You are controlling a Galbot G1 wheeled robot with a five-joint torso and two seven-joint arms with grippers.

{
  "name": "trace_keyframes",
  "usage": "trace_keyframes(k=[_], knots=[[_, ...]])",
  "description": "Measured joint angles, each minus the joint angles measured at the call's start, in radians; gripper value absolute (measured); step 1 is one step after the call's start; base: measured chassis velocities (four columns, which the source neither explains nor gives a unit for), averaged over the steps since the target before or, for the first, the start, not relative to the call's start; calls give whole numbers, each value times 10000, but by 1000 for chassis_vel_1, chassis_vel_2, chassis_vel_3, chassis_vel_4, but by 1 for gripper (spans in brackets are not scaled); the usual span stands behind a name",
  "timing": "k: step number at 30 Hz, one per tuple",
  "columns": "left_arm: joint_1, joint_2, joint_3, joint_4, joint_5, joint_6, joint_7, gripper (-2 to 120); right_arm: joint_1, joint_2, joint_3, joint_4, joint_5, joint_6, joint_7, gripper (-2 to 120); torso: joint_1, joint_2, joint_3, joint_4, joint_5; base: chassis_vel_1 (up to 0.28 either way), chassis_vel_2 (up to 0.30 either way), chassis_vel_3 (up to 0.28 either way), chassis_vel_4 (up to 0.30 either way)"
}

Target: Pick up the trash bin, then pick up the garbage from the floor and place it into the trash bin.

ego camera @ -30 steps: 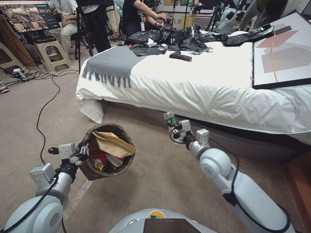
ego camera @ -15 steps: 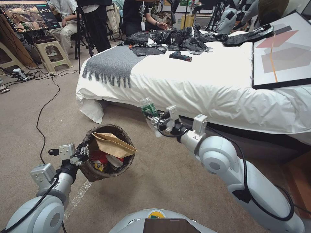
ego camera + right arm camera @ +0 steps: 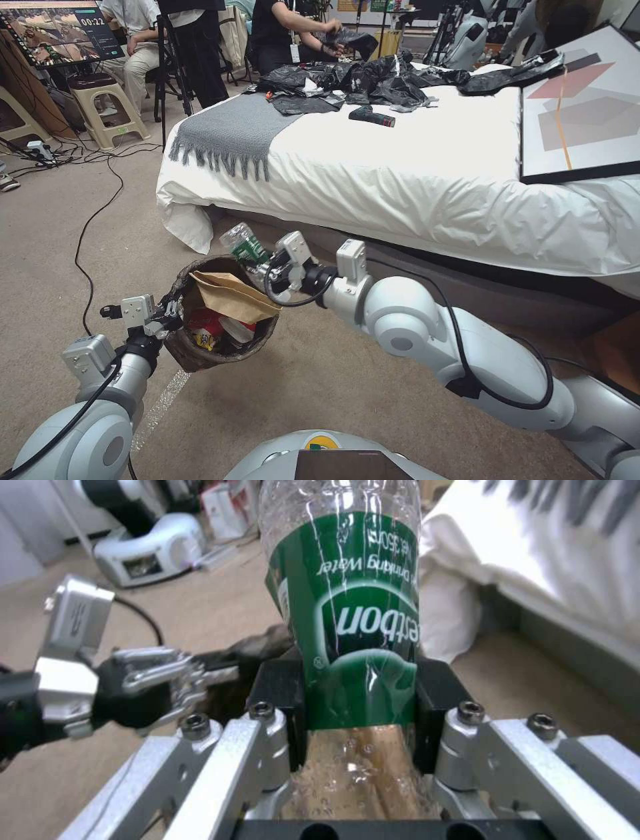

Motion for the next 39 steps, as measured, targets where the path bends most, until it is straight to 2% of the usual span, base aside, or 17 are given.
trace_keyframes(k=[12,24,27,39], knots=[[-106,12,3,0,-110,22,-14,8,378,509,-1552,-396,352,-260,1290,27,0,0,0,0,1,0,0,0,0],[-129,-14,7,0,-111,20,-2,8,417,1069,-2143,-1035,382,-382,2060,27,0,0,0,-1,2,0,0,0,0],[-145,-29,17,0,-111,17,23,8,478,1444,-2373,-1301,375,-391,2329,27,0,0,0,1,1,0,0,0,0],[-177,-9,42,0,-119,12,49,8,560,1911,-2458,-1732,361,-393,2436,27,0,0,0,1,1,0,0,0,0]])
